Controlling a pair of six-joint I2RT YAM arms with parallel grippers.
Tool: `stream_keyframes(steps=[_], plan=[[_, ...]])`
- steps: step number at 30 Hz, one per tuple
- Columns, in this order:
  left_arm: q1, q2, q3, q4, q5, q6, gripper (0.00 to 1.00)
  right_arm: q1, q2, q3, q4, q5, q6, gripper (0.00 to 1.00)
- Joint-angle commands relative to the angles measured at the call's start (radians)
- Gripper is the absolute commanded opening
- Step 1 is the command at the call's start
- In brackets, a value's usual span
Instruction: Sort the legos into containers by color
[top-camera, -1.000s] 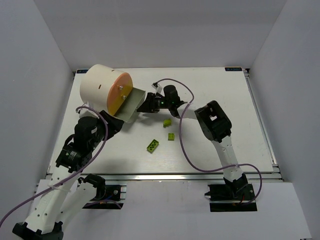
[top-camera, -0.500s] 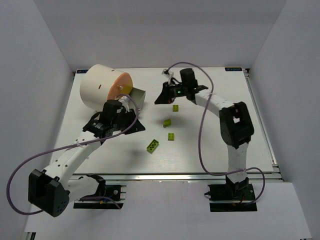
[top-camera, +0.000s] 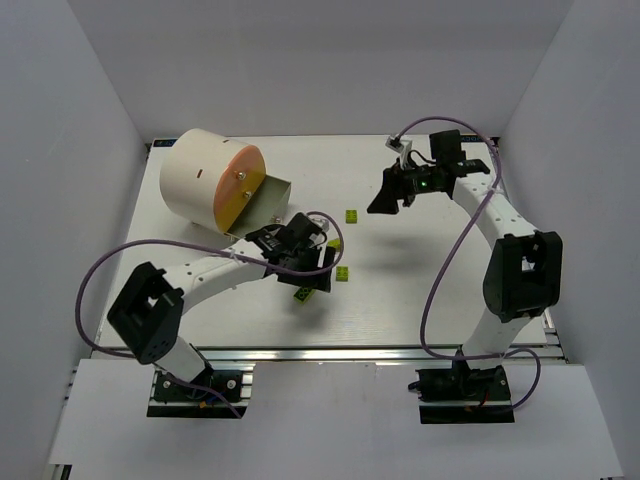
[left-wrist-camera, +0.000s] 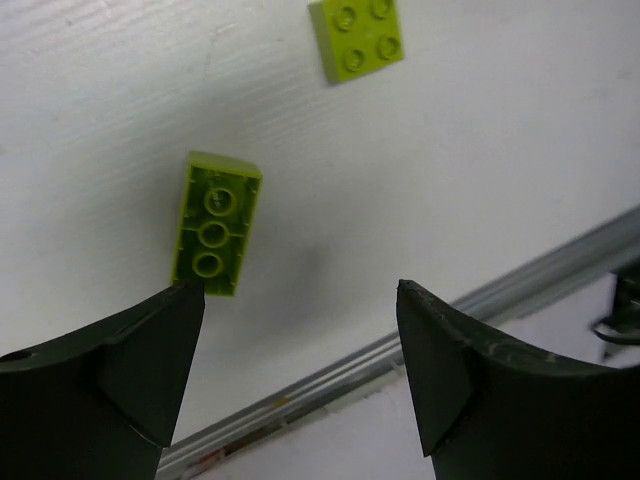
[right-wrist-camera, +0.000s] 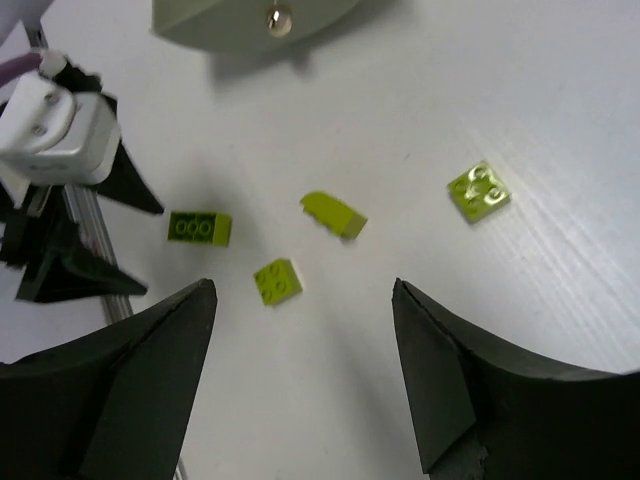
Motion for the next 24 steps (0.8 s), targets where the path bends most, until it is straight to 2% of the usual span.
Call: stream_keyframes(steps=[1, 7, 15, 22, 24], plan=[[-0.037, 0.052, 0.076, -0.065, -0.209, 0.069, 0.87, -0.012, -0.082, -0.03, -0.156, -0.027, -0.152, 0.77], [-0.055, 0.124, 0.101, -0.064, -0.319, 0.138, 0.87, -0.041, -0.122, -0.053, -0.173, -0.053, -0.16, 0.77], [-0.055, 0.198, 0.099, -0.027, -0.316, 0.164, 0.81, -0.065, -0.13, -0.058, -0.159, -0.069, -0.135, 0.76], [-0.065, 0.235, 0.087, 0.006, -0.294, 0.164, 0.66, -0.079, -0.141, -0.061, -0.157, -0.072, -0.126, 0.76], [-0.065, 0.236, 0.085, 0.002, -0.309, 0.164, 0.54, -0.081, -0.144, -0.07, -0.159, -0.072, -0.128, 0.75]])
